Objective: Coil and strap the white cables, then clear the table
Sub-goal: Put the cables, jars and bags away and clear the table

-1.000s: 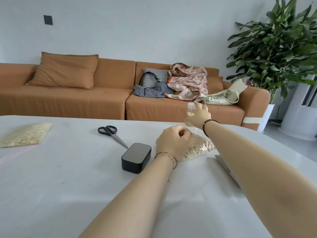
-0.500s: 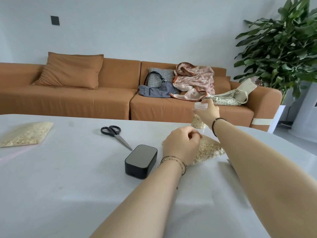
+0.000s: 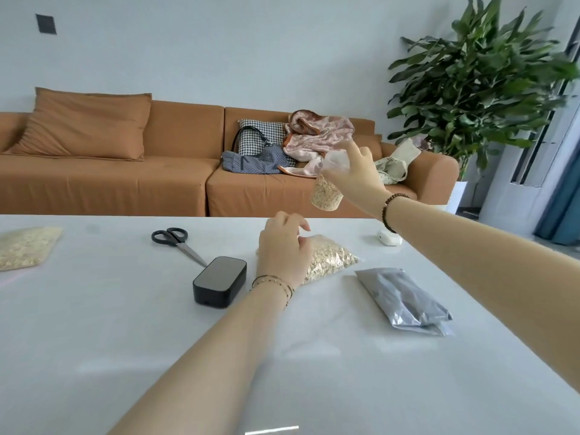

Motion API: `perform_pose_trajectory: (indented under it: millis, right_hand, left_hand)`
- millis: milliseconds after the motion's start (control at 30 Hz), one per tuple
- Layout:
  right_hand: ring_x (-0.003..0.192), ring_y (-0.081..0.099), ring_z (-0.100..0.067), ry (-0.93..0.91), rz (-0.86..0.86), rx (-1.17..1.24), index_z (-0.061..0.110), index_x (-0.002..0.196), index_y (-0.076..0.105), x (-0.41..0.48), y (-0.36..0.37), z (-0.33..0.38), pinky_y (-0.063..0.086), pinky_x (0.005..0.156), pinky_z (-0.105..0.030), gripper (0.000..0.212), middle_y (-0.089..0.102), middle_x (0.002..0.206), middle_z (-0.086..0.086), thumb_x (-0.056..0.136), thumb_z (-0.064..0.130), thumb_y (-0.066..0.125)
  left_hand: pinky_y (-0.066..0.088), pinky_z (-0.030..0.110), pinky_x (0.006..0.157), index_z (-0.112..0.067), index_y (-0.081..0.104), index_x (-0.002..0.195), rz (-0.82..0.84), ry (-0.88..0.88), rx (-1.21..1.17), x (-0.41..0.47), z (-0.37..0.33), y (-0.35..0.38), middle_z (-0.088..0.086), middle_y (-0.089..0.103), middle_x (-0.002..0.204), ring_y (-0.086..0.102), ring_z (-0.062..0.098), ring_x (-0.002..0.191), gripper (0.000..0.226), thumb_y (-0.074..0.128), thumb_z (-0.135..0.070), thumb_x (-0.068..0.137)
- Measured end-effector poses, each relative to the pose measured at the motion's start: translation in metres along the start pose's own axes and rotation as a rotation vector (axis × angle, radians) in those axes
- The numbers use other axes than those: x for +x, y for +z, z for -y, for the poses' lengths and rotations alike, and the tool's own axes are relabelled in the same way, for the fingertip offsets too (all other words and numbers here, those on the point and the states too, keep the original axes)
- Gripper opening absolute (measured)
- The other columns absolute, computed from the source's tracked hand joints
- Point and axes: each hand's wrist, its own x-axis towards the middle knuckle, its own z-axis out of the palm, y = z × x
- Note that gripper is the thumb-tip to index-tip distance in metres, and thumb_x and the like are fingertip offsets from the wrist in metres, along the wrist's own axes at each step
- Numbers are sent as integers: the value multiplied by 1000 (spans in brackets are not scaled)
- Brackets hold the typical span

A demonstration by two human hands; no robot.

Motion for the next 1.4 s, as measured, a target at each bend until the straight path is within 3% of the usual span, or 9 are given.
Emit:
perform_pose_trajectory:
  millis: [100, 300, 433, 667, 767, 967, 1100, 1233, 1400]
  right_hand:
    - [105, 44, -12, -127, 4, -40, 31, 138, 43, -45, -51, 26, 41, 87, -32, 55, 37, 128, 4, 89, 42, 64]
    - [109, 39, -4, -215, 141, -90, 28, 135, 53, -168, -119, 76, 31, 94, -22, 60, 43, 129, 7, 82, 45, 76]
    - [108, 45, -5, -206, 242, -34, 26, 126, 57, -253, -137, 115, 31, 87, -21, 58, 47, 121, 11, 77, 50, 77]
    - [101, 46, -3, -218, 368, 109, 31, 115, 54, -370, -150, 166, 35, 81, -12, 52, 50, 115, 15, 74, 57, 74]
    - [99, 48, -2, -260, 351, 128, 30, 114, 56, -400, -151, 179, 41, 82, -23, 55, 50, 112, 18, 73, 60, 75]
    - [91, 53, 1, -282, 205, 239, 28, 104, 61, -450, -142, 199, 43, 71, -18, 57, 55, 103, 20, 63, 62, 79]
    - [85, 58, -7, -241, 178, 299, 30, 104, 61, -473, -134, 202, 47, 70, -24, 55, 57, 105, 16, 63, 60, 83]
    - [97, 58, -4, -229, 200, 303, 31, 114, 60, -493, -135, 201, 55, 80, -36, 60, 56, 112, 20, 67, 64, 77]
    - [102, 57, 1, -227, 267, 316, 32, 124, 58, -510, -140, 198, 55, 84, -35, 66, 52, 118, 22, 68, 65, 73]
  left_hand:
    - [43, 42, 78, -13, 56, 101, -49, 78, 91, -18, -18, -14, 2, 50, 98, 51, 26, 89, 24, 52, -6, 79]
    - [42, 33, 78, -5, 53, 110, 154, 194, -55, -100, -57, -84, -2, 42, 99, 46, 17, 87, 31, 52, 5, 81]
    - [38, 23, 70, -15, 49, 112, 262, 71, -56, -160, -68, -159, -6, 42, 95, 44, 5, 74, 33, 49, 3, 84]
    - [34, 16, 60, -11, 47, 93, 349, -298, -64, -255, -89, -283, -2, 45, 80, 41, 10, 69, 16, 49, 2, 84]
    - [38, 15, 63, -17, 51, 90, 441, -264, -47, -294, -102, -323, -3, 52, 79, 44, 3, 66, 13, 53, -4, 88]
    - [48, 19, 67, -31, 72, 88, 626, -79, -2, -351, -142, -365, -9, 70, 77, 61, 12, 69, 21, 58, -17, 95]
    - [48, 23, 71, -22, 67, 81, 699, 20, 342, -375, -150, -362, -7, 66, 79, 59, 8, 71, 26, 44, -19, 93]
    - [43, 28, 72, -28, 48, 66, 690, -55, 483, -385, -153, -365, -7, 52, 76, 51, 15, 77, 31, 39, -17, 93]
    - [52, 24, 81, -34, 64, 61, 900, -232, 318, -378, -160, -374, -19, 65, 74, 61, 7, 78, 38, 43, -9, 79]
